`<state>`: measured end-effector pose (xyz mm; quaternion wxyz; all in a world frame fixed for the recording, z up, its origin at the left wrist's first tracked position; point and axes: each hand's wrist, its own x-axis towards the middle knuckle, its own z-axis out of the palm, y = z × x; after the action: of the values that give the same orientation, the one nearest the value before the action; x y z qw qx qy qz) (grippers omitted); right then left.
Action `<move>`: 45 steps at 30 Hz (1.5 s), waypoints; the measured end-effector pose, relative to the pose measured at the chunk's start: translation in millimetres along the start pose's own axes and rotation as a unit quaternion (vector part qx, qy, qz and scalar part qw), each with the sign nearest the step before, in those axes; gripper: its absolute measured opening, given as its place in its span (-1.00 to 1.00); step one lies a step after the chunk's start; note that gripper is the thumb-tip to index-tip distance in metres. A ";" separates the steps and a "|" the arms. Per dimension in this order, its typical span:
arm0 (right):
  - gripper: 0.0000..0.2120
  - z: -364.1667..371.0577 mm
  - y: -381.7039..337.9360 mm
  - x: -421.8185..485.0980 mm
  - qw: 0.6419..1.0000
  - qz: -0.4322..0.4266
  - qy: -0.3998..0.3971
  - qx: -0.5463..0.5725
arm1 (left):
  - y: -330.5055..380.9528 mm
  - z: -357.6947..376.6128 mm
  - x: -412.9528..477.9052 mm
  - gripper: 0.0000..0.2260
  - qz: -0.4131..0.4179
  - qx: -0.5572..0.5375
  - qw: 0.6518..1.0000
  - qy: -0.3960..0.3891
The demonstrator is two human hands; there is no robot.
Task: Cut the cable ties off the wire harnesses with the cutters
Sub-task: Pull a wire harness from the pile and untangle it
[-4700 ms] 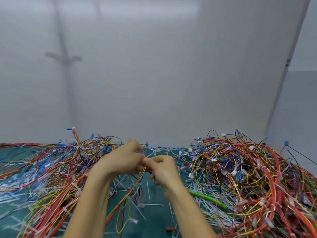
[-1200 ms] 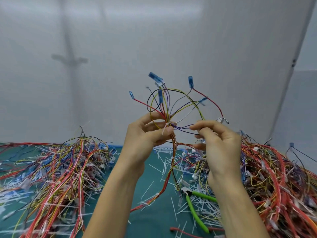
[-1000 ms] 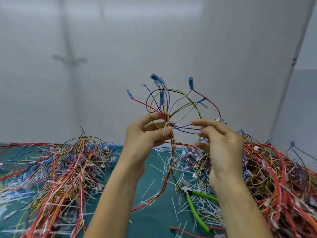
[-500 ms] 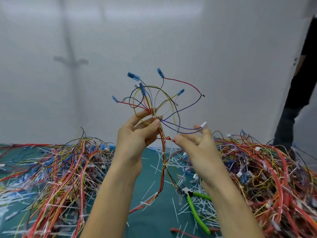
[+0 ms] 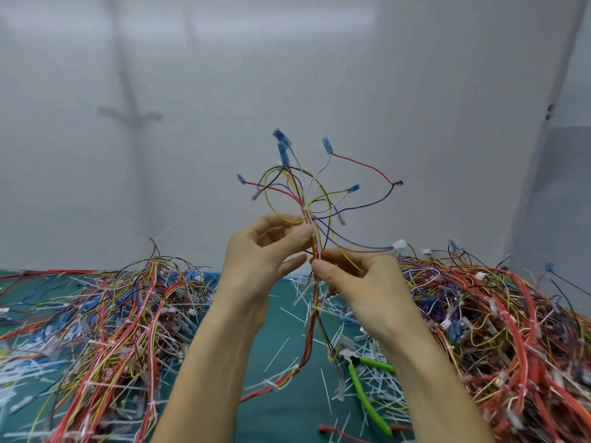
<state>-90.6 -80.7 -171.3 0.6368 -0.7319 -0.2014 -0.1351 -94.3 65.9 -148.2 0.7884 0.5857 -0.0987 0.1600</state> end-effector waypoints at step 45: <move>-0.78 -8.9 -11.5 -3.0 0.989 0.053 0.048 0.130 | -1.7 -8.9 -7.1 -0.77 -0.125 0.224 0.928 -0.271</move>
<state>-98.1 -88.6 -161.2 0.7417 -0.6452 -0.1478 -0.1086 -100.6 72.9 -154.8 0.5933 0.7760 -0.1962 -0.0861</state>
